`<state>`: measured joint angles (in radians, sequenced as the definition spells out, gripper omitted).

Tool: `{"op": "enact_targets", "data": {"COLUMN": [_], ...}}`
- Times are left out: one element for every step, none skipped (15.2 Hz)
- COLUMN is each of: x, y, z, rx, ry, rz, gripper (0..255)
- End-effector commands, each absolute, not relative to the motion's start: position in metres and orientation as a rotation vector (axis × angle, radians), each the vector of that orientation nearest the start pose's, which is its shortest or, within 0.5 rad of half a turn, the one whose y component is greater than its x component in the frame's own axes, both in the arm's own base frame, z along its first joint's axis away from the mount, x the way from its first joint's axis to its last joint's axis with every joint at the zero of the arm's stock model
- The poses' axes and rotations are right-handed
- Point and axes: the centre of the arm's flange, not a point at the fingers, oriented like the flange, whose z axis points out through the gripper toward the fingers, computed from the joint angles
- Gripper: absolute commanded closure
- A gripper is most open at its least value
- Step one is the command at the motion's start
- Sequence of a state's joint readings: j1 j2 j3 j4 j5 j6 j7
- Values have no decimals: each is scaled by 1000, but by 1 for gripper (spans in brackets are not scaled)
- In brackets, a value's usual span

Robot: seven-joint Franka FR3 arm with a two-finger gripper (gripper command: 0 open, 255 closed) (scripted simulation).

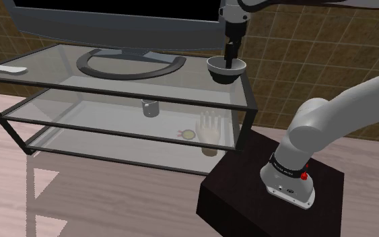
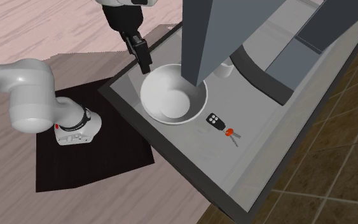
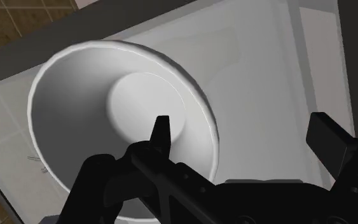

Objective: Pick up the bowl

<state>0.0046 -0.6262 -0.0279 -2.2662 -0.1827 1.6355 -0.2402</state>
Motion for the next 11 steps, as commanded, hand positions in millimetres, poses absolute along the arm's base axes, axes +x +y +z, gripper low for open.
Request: {"op": "enact_targets", "data": {"x": [380, 391, 393, 393, 393, 393, 393, 393, 393, 393, 393], "y": [-32, -33, -34, -34, -34, -34, -34, -34, -34, -34, -34], "z": [575, 570, 568, 563, 558, 553, 547, 542, 537, 528, 528], "rx": [-3308, -3320, -3323, -3323, -3323, -3323, -3323, -3323, -3323, -3323, -3323], "ry": [-443, -470, -475, -475, -475, -475, -475, -475, -475, -475, -475], "rz": [38, 36, 36, 36, 36, 36, 36, 36, 36, 36, 36], "gripper": [0, 0, 0, 0, 0, 0, 0, 0, 0, 0, 0]}}
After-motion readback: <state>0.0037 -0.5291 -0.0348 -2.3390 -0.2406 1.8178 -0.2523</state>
